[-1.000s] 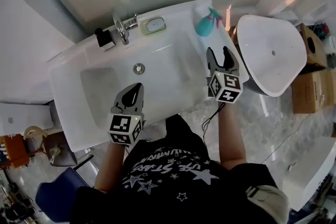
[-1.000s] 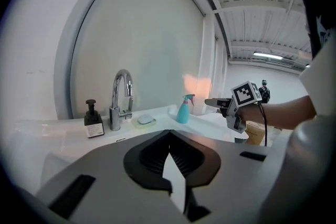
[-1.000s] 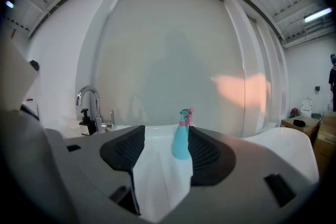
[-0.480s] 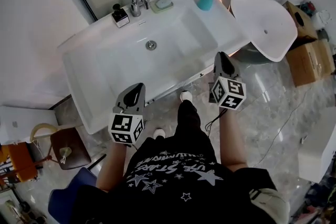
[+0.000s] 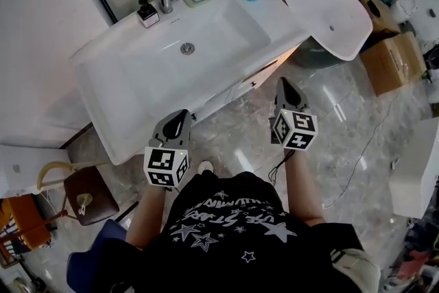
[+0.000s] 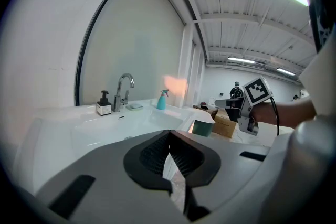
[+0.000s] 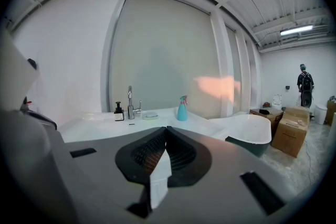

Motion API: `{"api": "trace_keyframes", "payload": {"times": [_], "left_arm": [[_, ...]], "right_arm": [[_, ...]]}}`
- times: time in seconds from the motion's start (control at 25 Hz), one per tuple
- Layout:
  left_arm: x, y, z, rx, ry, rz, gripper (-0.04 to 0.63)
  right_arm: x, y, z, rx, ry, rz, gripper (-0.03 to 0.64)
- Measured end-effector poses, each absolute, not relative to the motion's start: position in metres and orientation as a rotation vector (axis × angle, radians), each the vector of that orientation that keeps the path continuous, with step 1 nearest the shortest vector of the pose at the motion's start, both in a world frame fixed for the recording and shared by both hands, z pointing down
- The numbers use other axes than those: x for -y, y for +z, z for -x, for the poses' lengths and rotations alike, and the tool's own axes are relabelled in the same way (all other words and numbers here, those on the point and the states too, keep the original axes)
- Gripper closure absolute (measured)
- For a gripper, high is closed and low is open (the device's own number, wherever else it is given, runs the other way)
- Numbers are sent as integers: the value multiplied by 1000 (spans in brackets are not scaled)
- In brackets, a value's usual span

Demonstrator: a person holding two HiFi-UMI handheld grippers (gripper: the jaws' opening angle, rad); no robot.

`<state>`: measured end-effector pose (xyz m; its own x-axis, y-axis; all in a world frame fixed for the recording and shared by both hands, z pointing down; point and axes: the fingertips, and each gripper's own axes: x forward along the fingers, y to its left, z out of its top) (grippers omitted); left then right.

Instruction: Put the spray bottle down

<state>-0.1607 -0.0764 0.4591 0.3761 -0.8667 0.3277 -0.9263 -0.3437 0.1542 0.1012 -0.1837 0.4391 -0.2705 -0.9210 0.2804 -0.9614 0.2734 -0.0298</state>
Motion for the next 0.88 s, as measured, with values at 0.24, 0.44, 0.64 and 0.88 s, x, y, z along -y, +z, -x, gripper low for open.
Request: {"api": "trace_keyframes", "payload": {"times": [0.24,0.44,0.64,0.88], "left_arm": [[57,447,122,1569,286,-2359,580],[30,440,89,1585,298,-2364,580],[-5,440,67,1615,309,-2350,580],[-56,437,36,1633,314,-2332,580]], "right_arm": [[153,441,-117,2377,327,-1677,604],[117,446,-136,2414,339,-1607,604],[86,444,-160,2448,341,-1611,604],[35,436,-199,2463,343,-1610,604]]}}
